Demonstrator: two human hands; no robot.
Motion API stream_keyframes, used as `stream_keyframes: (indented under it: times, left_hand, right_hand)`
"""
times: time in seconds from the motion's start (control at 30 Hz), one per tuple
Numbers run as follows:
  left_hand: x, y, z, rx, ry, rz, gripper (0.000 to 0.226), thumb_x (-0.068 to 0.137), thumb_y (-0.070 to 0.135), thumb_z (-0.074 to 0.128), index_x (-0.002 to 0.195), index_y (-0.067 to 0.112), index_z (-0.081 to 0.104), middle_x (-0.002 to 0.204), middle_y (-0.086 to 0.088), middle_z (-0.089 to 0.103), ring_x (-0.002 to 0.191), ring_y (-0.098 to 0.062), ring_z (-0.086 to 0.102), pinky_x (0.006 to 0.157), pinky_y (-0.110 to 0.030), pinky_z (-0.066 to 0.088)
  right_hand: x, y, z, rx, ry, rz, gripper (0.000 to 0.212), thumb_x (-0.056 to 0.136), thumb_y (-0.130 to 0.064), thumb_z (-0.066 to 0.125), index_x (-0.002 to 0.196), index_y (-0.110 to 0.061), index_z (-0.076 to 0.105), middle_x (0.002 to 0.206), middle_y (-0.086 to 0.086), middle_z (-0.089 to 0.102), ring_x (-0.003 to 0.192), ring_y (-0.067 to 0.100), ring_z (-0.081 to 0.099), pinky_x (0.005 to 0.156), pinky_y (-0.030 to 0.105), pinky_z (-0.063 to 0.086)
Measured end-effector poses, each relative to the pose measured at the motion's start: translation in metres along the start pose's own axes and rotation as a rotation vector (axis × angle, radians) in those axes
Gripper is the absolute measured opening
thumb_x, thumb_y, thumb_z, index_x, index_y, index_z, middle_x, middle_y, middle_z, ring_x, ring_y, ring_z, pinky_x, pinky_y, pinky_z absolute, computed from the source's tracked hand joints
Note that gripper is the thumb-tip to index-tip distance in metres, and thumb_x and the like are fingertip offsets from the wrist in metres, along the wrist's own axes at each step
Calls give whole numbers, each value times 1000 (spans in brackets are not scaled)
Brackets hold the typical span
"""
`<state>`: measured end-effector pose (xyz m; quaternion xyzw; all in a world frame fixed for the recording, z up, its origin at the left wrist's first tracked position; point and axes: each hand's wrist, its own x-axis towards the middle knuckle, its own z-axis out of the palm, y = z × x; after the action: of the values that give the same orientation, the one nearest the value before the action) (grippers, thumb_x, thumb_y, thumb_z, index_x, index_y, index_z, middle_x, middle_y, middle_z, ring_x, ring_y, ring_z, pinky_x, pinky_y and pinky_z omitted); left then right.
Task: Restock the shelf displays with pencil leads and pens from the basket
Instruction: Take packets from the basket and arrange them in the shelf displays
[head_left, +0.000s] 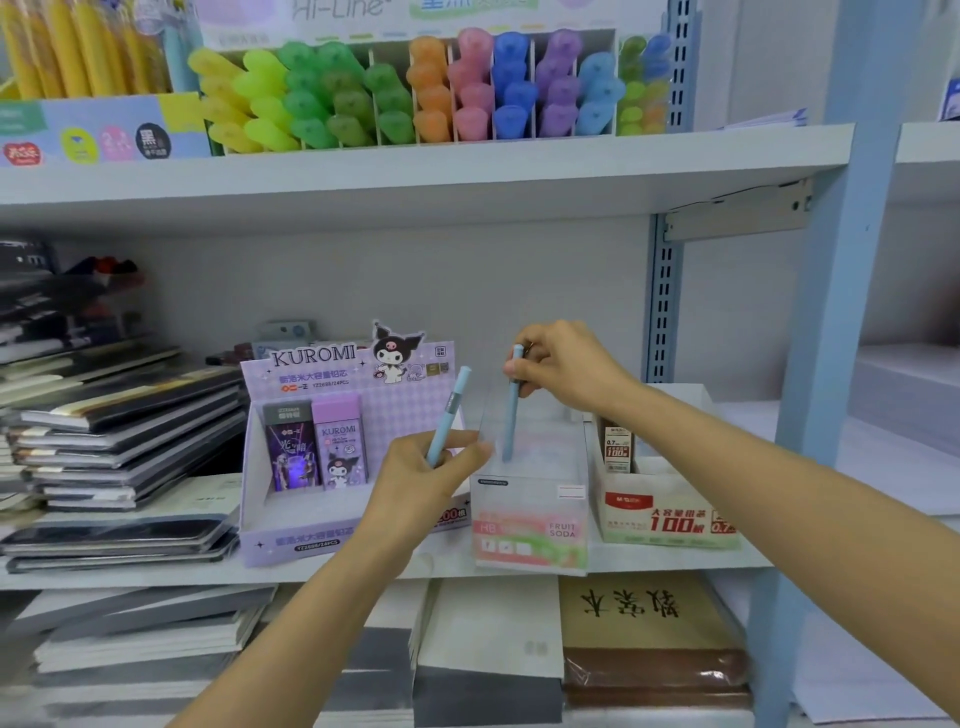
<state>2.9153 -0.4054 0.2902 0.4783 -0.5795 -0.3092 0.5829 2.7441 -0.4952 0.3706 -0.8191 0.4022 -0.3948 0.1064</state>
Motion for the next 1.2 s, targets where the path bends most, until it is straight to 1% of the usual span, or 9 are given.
stream_keyframes:
  times: [0.13,0.23,0.37,0.5,0.63,0.73,0.93,1.07,1.2]
  left_hand:
    - [0,1,-1,27,-15,9,13,84,30,73,92,19,73,64,-5,31,40,-5,30,41,-14,31]
    - [-1,1,-1,28,-16,15,14,83,32,73,92,21,73,58,1,32,41,-5,30,42,-15,30]
    - [-3,2,-1,25,-27,4,18,84,31,72,98,20,71,56,5,34,39,-3,33,42,-13,32]
    - [-5,6,-3,18,-20,20,14,87,30,69,99,22,70,45,18,40,40,0,41,41,-10,34]
    - [-7,11,-6,32,19,88,18,94,35,58,94,21,69,61,8,38,54,-9,32,51,-24,30]
    - [-8,18,0,30,25,169,27,100,28,46,90,24,72,69,-5,33,56,-11,29,54,-28,26]
    - [-12,26,15,64,-11,290,28,101,34,46,104,19,70,61,14,40,56,-5,36,51,-16,33]
    - [-19,22,7,311,74,454,22,99,33,52,117,23,62,101,10,54,92,2,49,79,-9,37]
    - [-27,0,-5,616,-39,666,32,87,40,62,113,21,65,125,10,58,127,-9,45,105,-32,34]
  right_hand:
    - [-1,0,6,14,-13,-22,17,88,-10,69,100,-2,62,78,13,73,70,21,72,83,40,56]
    - [-3,1,10,17,54,-44,22,85,-11,72,101,-8,57,74,9,72,67,17,71,78,39,57]
    - [-1,3,13,-78,57,-17,13,82,-16,76,90,-8,70,78,6,73,72,17,71,82,41,55]
    - [-5,-4,6,-109,47,-23,21,87,-20,71,105,-10,74,93,4,75,85,15,69,89,35,53]
    - [-23,-19,-9,273,182,-24,23,95,-19,60,110,-4,69,97,12,72,82,18,68,79,27,54]
    - [-38,-36,-14,580,47,24,26,94,-17,60,112,1,65,97,18,72,75,17,68,68,25,54]
    - [-49,-48,-15,742,-14,-9,14,91,-6,62,101,2,66,93,19,70,79,23,67,73,27,57]
    - [-43,-32,-38,739,186,22,17,94,-5,58,109,2,63,93,13,71,78,15,70,71,23,58]
    - [-39,-9,-48,497,317,92,18,94,-5,59,111,-3,63,96,13,72,81,16,71,64,22,56]
